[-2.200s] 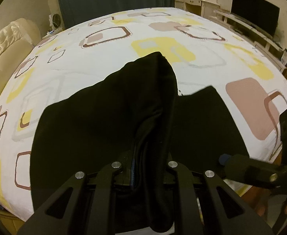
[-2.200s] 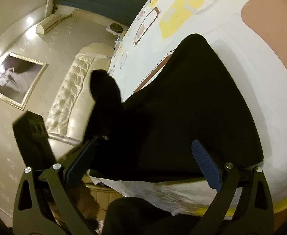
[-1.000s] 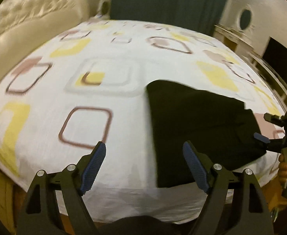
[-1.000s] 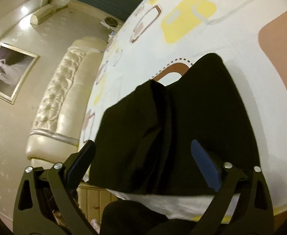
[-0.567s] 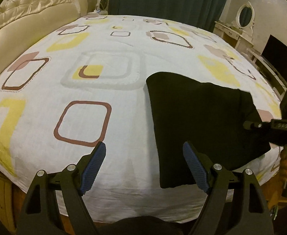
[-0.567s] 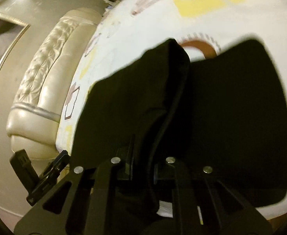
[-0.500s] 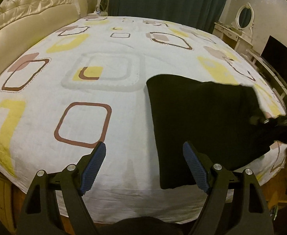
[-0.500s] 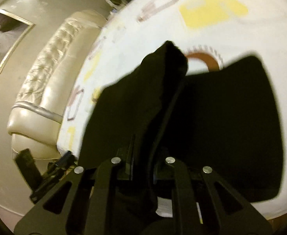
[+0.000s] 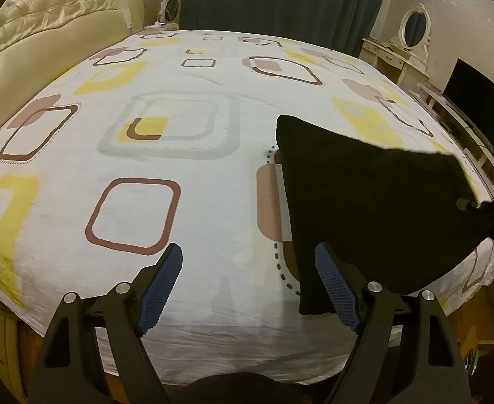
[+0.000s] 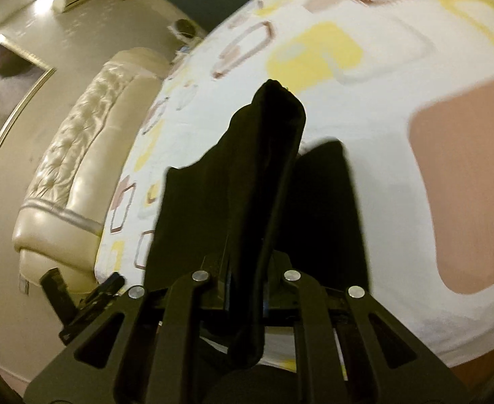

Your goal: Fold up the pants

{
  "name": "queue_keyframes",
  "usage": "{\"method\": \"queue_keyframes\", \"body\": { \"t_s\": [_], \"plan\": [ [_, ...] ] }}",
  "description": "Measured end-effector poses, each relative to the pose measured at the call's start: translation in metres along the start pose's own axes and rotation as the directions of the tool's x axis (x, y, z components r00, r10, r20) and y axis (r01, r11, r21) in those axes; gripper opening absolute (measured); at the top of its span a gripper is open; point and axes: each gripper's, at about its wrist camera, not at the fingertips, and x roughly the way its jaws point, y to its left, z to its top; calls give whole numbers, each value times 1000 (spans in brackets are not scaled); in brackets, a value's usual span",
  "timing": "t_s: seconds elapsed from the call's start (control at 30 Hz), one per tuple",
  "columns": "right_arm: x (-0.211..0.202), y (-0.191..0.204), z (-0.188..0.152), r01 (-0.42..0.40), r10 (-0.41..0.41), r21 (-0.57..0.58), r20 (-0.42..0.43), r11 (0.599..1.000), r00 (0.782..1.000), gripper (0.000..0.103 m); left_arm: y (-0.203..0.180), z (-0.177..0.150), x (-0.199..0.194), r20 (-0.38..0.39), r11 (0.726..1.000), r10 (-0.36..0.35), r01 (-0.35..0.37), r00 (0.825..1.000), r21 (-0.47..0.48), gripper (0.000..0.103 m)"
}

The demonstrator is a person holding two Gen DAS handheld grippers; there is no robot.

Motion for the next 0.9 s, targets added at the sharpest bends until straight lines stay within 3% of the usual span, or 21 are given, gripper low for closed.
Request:
{"method": "queue_keyframes", "body": {
  "t_s": [0.13,0.3,0.6,0.8,0.9],
  "plan": [
    [16,-31,-9,8,-7,62,-19,998,1000,11,-5,-2,2,-5,1000,-2,3,1000,18,80],
    [27,-54,-14,-56,58,135,-6,989,998,11,-8,-2,4,-7,999,4,-4,1000,32,80],
    [21,-71,-19,-127,127,195,15,973,992,12,-8,-4,5,-14,999,8,-7,1000,37,80],
    [-4,-86,-25,-107,100,215,43,971,994,12,-10,-4,5,-17,999,-1,1,1000,40,80],
    [-24,-90,-25,-14,0,211,65,977,998,13,-10,-5,6,-26,999,-15,16,1000,37,80]
  ]
}}
